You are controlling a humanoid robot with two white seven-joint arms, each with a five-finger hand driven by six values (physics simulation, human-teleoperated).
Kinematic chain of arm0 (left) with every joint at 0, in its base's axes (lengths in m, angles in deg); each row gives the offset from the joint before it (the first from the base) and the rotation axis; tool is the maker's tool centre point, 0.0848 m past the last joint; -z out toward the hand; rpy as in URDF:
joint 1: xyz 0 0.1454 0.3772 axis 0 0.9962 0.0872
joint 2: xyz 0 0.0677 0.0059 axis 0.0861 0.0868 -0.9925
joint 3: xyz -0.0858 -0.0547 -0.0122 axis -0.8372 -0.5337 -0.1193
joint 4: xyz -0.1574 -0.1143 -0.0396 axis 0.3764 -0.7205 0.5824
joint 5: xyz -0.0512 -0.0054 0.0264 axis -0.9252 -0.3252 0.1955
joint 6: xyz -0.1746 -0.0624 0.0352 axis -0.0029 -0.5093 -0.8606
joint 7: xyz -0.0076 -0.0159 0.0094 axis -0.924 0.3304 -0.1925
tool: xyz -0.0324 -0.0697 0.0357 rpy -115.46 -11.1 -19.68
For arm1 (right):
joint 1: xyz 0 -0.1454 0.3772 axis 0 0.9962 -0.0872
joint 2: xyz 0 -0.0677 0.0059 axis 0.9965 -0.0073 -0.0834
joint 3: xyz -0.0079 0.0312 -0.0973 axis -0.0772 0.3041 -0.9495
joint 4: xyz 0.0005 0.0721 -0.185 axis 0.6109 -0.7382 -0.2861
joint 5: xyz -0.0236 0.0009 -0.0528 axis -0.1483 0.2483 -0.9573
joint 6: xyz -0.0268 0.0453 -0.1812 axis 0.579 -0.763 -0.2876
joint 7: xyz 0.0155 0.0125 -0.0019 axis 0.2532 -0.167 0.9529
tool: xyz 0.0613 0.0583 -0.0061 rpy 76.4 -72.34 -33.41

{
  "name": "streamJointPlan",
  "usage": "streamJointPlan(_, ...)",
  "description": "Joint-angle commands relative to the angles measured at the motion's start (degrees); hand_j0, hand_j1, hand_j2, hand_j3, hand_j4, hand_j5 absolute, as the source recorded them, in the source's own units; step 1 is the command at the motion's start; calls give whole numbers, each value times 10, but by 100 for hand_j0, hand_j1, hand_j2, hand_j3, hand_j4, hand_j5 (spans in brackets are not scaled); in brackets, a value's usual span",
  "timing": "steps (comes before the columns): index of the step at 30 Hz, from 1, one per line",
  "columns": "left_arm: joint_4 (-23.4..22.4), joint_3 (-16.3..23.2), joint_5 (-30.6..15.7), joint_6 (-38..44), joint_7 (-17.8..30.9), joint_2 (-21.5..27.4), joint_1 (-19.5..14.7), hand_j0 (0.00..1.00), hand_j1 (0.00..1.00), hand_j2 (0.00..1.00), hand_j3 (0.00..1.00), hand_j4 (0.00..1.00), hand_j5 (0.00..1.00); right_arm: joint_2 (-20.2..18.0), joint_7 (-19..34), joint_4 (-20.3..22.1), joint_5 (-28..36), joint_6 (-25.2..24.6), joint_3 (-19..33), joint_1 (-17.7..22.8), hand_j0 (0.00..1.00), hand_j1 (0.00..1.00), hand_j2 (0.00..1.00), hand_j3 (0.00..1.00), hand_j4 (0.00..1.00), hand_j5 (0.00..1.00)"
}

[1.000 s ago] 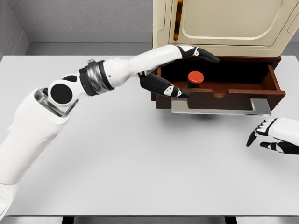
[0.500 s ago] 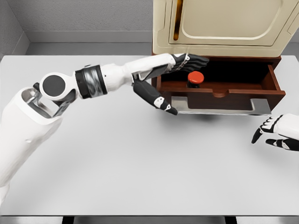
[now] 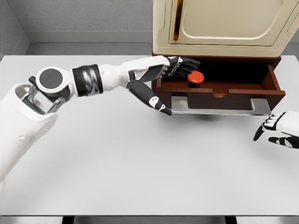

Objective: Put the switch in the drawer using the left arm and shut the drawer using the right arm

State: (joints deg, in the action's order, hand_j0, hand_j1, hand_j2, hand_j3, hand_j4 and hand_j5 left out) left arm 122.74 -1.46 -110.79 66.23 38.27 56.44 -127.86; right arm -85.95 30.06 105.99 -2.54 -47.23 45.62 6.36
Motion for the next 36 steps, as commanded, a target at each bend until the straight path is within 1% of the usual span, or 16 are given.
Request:
streamJointPlan(1,0,1,-13,20,0,-1,-3,100,100,100,100,100,100,-1,0,0,12,-2,0,0,56,56,56,56,56,56)
streamJointPlan(2,0,1,-40,38,0,-1,-12,100,100,100,100,100,100,-1,0,0,16,-2,0,-1,56,56,56,56,56,56)
streamJointPlan(4,0,0,-47,52,0,-1,-18,100,100,100,100,100,100,-1,0,0,17,-2,0,-4,56,56,56,56,56,56)
streamJointPlan(6,-2,-1,-91,86,0,-1,-34,100,100,100,100,100,100,-1,0,0,19,-2,0,-6,56,56,56,56,56,56)
streamJointPlan(7,-5,-1,-102,97,0,-1,-37,100,100,100,100,100,100,-1,0,0,19,-2,0,-6,56,56,56,56,56,56)
streamJointPlan(11,-21,-1,-104,115,0,-2,-42,100,100,100,100,100,100,-2,0,0,19,-2,0,-5,57,57,57,57,57,57)
streamJointPlan(13,-30,0,-106,115,0,-6,-44,100,100,100,100,100,100,-11,0,0,19,-2,1,-4,57,57,57,57,57,57)
streamJointPlan(17,-36,0,-106,121,0,-8,-50,100,100,100,100,100,100,-12,0,0,18,-2,0,0,57,57,57,57,57,57)
streamJointPlan(21,-50,1,-106,127,0,-17,-54,100,100,100,100,100,100,-12,0,0,15,-2,0,3,57,57,57,57,57,57)
streamJointPlan(23,-64,1,-105,134,0,-35,-57,100,100,100,100,100,100,-12,0,0,15,-2,1,4,57,57,57,57,57,57)
streamJointPlan(24,-64,1,-105,140,0,-37,-58,100,100,100,100,100,100,-12,0,-1,15,-2,1,6,58,58,58,58,58,58)
streamJointPlan(26,-69,1,-105,140,0,-45,-62,100,100,100,100,100,100,-12,0,-1,13,-2,5,14,58,58,58,58,58,58)
streamJointPlan(27,-69,1,-105,140,0,-53,-62,100,100,100,100,100,100,-12,0,-1,13,-2,19,26,58,58,58,58,58,58)
streamJointPlan(29,-76,2,-105,140,0,-60,-63,100,100,100,100,100,100,-10,0,0,12,-2,52,71,59,59,59,59,59,59)
streamJointPlan(30,-78,1,-105,140,0,-65,-62,100,100,100,100,100,100,-7,0,0,12,-2,55,77,59,59,59,59,59,59)
streamJointPlan(36,-93,2,-104,140,0,-74,-65,100,100,100,100,100,100,-6,0,0,8,-2,60,83,60,60,60,60,60,60)
